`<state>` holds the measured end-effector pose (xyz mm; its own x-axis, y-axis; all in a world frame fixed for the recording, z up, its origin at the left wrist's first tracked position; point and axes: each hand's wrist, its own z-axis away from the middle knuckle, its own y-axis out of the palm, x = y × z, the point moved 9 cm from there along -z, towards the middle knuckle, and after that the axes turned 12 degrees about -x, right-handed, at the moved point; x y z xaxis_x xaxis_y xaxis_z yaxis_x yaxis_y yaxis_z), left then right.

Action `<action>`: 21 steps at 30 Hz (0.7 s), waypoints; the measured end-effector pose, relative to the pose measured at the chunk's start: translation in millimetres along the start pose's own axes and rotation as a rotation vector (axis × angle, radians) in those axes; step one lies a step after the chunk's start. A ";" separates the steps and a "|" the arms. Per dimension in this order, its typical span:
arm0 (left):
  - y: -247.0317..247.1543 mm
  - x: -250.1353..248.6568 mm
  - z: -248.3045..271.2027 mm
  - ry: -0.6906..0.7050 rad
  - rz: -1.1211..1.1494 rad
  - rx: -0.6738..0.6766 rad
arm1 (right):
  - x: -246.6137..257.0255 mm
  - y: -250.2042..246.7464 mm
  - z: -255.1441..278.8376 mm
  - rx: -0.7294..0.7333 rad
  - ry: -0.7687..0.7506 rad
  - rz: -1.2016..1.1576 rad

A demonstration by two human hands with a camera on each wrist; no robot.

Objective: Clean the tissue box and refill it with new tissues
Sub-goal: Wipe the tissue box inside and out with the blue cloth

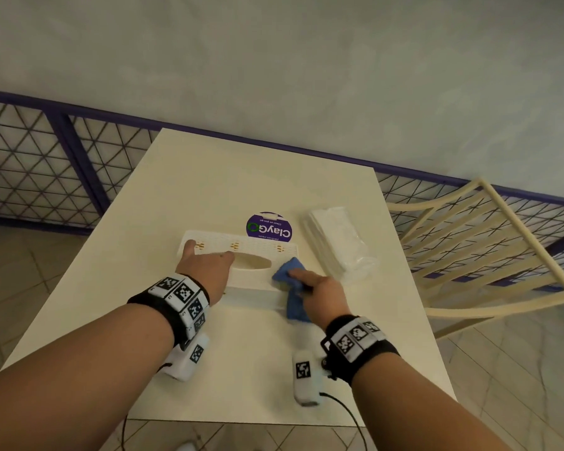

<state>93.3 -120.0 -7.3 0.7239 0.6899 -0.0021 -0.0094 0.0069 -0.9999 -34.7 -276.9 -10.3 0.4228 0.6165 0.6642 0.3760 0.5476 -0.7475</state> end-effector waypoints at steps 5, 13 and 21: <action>4.4 -72.9 -0.6 0.129 -0.012 0.032 | -1.2 -76.5 -7.1 -0.289 0.156 -0.194; 8.7 -66.0 9.1 0.044 0.105 -0.026 | 30.3 -47.4 1.8 -0.148 0.064 -0.214; 7.7 -57.2 4.5 -0.023 0.162 -0.010 | 7.1 49.4 -14.7 0.284 -0.032 0.445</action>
<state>48.7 -156.2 -14.9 0.6974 0.6978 -0.1632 -0.1175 -0.1133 -0.9866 -1.0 -253.8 -42.5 0.4633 0.8389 0.2857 -0.0737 0.3578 -0.9309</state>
